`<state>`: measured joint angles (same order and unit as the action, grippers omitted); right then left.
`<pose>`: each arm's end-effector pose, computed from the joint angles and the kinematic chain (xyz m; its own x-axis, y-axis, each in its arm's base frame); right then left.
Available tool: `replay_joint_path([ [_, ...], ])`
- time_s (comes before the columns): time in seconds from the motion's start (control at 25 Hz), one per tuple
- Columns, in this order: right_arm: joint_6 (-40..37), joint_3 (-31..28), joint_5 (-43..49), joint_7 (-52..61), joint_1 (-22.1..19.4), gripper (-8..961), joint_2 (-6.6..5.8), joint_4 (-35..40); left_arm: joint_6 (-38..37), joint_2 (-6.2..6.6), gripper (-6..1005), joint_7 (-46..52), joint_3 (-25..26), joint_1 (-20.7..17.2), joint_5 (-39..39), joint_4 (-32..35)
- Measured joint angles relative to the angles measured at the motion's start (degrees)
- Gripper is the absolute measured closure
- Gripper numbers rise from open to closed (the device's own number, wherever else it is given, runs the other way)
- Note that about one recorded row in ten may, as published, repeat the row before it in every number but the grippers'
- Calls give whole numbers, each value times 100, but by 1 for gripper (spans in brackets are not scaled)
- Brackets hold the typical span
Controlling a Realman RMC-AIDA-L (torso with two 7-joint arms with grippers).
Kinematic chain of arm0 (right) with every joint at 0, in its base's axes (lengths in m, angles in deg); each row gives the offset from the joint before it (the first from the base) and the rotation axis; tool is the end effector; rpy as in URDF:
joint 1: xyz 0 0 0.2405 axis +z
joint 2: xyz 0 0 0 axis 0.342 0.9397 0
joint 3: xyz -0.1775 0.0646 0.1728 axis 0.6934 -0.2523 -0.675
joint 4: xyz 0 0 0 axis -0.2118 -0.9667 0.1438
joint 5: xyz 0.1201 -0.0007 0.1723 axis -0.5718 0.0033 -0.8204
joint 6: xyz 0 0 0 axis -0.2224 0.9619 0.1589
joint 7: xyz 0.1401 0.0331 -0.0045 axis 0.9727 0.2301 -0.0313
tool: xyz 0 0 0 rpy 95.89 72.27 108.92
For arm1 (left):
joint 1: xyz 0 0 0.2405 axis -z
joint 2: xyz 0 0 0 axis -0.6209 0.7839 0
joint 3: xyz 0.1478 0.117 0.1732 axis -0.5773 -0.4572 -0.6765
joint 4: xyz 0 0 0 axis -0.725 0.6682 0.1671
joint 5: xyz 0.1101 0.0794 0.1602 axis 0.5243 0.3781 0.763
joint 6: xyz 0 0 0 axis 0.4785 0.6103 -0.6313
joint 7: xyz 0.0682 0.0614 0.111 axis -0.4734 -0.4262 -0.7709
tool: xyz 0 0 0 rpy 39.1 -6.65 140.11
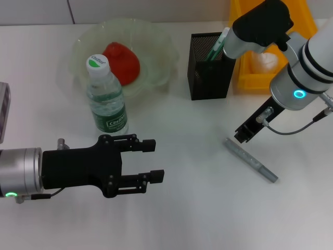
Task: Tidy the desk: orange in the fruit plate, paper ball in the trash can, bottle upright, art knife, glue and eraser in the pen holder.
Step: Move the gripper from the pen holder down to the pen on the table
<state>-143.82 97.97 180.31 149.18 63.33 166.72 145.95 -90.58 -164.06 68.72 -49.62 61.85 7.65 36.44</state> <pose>0.1667 0.3652 -0.0405 0.6376 -0.7142 0.2887 -0.5733 -0.6902 -0.4414 -0.2647 0.2689 -0.0335 0.7808 0.2663 0.5652 0.3018 -0.9528 0.0321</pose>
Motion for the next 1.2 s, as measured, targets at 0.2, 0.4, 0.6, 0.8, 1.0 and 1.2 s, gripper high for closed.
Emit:
replay_joint_path([
  [0.2,-72,36,11,-45,-7,871,11,-27,-9,-8,312,0,-32,-21,0,4],
  [0.4,-26,97,16,-47,-29,751,19,-88,-28,-22,311,0,-30,-57,0,42],
  [0.6,93,253,16,-52,-30,732,22,-221,-16,-26,311,0,-25,-63,0,46],
  [0.8,234,296,16,-51,-17,719,27,-336,-6,-34,311,0,-14,-60,0,46],
  [1.0,309,318,15,-51,4,741,27,-396,2,-35,311,0,-3,-49,0,46],
  [1.2,362,320,15,-50,-6,766,22,-396,16,-30,312,-32,11,-37,0,38],
])
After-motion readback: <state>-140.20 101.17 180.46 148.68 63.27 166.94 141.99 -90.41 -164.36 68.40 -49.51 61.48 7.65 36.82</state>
